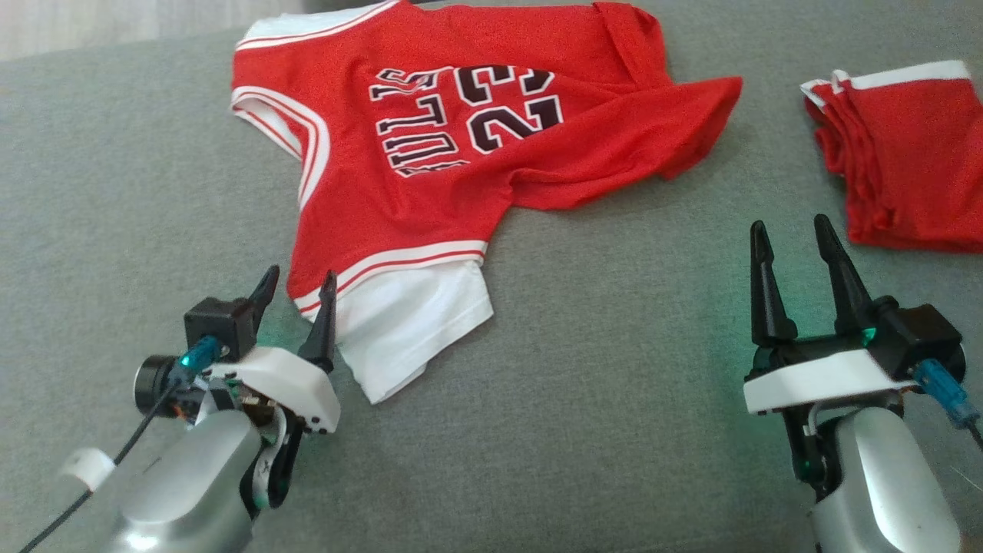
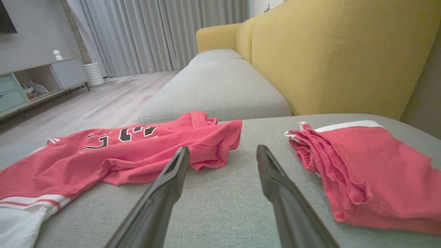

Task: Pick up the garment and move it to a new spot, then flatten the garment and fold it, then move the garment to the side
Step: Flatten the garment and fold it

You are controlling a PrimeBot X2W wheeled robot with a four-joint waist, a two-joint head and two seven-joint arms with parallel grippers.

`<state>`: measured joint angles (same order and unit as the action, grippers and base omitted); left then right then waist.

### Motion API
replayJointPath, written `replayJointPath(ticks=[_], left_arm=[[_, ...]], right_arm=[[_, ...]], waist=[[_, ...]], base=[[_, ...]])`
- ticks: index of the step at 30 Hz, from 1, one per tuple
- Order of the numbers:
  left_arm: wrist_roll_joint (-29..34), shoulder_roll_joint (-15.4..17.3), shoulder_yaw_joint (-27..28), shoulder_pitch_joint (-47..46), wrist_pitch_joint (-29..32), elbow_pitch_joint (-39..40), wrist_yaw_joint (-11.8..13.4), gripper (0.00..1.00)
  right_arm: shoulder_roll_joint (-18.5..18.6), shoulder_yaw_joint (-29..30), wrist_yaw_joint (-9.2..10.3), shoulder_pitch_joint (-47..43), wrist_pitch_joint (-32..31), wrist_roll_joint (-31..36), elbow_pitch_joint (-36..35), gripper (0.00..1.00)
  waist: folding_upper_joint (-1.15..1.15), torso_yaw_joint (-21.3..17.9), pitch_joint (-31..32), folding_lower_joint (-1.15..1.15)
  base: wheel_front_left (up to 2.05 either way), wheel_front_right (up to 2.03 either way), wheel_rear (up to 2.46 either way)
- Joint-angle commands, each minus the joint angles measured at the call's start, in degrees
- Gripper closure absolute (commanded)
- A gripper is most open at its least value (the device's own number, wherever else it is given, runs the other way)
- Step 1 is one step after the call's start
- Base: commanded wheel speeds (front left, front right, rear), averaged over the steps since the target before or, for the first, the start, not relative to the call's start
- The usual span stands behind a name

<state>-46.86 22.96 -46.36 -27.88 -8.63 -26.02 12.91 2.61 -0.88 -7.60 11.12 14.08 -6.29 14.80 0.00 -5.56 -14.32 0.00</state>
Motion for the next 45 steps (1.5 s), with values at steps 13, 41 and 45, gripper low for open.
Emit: replayJointPath(ticks=[13, 41, 45], left_arm=[[-3.69, 2.07, 1.03, -2.25, 9.46, -3.25, -0.08, 1.0], [2.66, 5.48, 5.06, -5.99, -5.1, -6.1, 5.24, 0.0], [3.73, 3.93, 5.41, -4.74, -5.99, -3.92, 5.37, 0.0]], right_arm=[[0.27, -1.81, 0.11, 1.44, 0.64, -1.21, -1.11, 0.0], [0.27, -3.0, 0.11, 2.21, -0.15, -0.12, 0.38, 0.0], [0.27, -2.57, 0.11, 4.19, -2.44, 0.39, 2.51, 0.0]], waist=[[0.0, -3.34, -1.33, 0.0], [0.0, 0.73, 0.19, 0.0], [0.0, 2.55, 0.46, 0.0]], base=[[0.0, 0.0, 0.0], [0.0, 0.0, 0.0], [0.0, 0.0, 0.0]])
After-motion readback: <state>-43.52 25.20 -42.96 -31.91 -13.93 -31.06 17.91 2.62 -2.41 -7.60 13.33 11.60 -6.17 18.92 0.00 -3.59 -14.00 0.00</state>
